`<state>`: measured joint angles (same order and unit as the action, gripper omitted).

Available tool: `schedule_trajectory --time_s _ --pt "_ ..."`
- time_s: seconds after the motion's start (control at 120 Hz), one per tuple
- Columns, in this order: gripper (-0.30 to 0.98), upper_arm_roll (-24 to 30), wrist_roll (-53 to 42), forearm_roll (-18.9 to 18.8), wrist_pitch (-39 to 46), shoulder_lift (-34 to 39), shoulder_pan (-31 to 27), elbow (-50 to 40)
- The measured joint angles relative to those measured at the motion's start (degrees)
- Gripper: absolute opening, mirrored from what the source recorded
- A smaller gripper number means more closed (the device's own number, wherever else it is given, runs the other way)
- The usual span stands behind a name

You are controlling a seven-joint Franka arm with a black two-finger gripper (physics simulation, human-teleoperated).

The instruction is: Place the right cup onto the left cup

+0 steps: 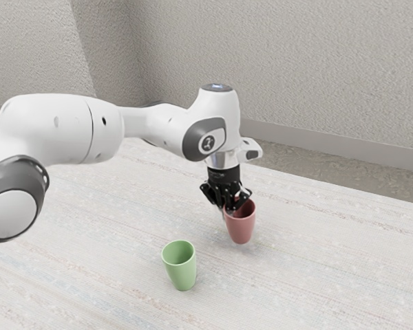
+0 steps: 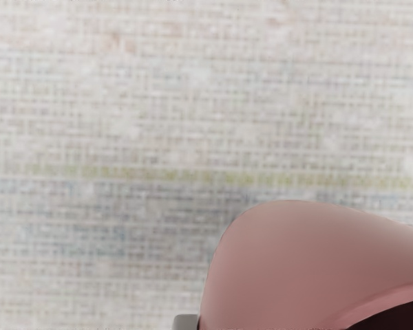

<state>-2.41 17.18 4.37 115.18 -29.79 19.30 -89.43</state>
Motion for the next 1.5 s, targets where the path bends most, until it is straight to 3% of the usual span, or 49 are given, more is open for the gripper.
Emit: schedule_trajectory --time_s 0.517,1.067,1.5 --pt "-0.1 -1.11 0.75 -1.68 -2.57 19.36 -0.6 -14.34" --pt "-0.1 -2.66 1.86 -1.77 -2.44 34.5 0.58 -30.24" --pt "-0.1 -2.73 3.52 -2.23 1.28 35.69 1.39 -35.62"
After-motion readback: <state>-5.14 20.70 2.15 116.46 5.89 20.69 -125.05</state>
